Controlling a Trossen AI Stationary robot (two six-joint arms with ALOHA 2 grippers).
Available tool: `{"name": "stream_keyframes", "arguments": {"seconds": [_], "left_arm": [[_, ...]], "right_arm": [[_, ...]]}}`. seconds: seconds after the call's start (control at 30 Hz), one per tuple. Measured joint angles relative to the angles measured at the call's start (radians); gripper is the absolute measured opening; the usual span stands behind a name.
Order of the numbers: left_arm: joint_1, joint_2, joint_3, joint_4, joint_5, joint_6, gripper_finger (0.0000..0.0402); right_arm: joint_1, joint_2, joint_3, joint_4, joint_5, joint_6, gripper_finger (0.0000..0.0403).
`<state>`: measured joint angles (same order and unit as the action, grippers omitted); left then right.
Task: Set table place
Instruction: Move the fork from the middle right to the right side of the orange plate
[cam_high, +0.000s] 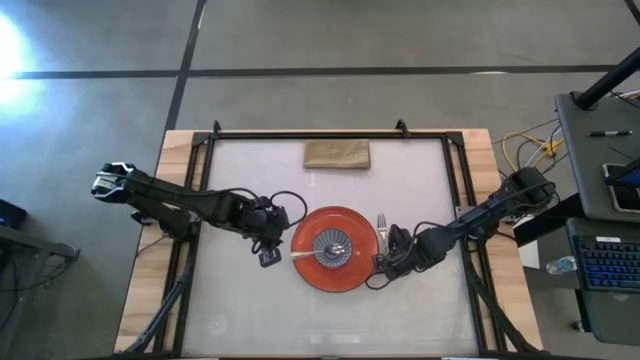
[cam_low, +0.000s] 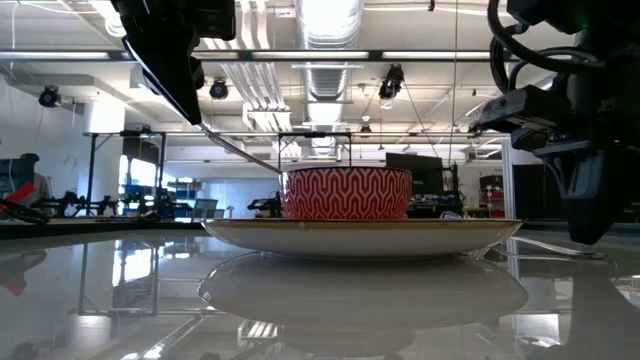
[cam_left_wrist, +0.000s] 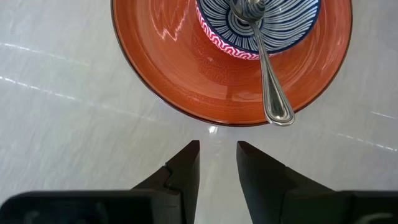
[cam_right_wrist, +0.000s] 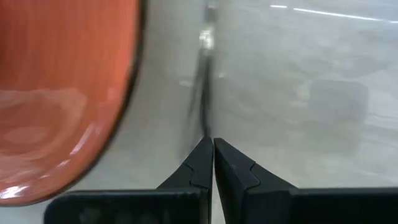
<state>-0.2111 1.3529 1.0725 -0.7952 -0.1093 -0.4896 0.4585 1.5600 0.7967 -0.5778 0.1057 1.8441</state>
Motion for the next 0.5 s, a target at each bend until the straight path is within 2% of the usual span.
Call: {"name": "stream_keyframes", "arguments": {"seconds": [0.5], "left_arm": [[0.0,0.0,0.0,0.0,0.0,0.008,0.0091]], "right_arm": [[0.011,0.006,0.0,-0.016,-0.011,0.011,0.0008]]}}
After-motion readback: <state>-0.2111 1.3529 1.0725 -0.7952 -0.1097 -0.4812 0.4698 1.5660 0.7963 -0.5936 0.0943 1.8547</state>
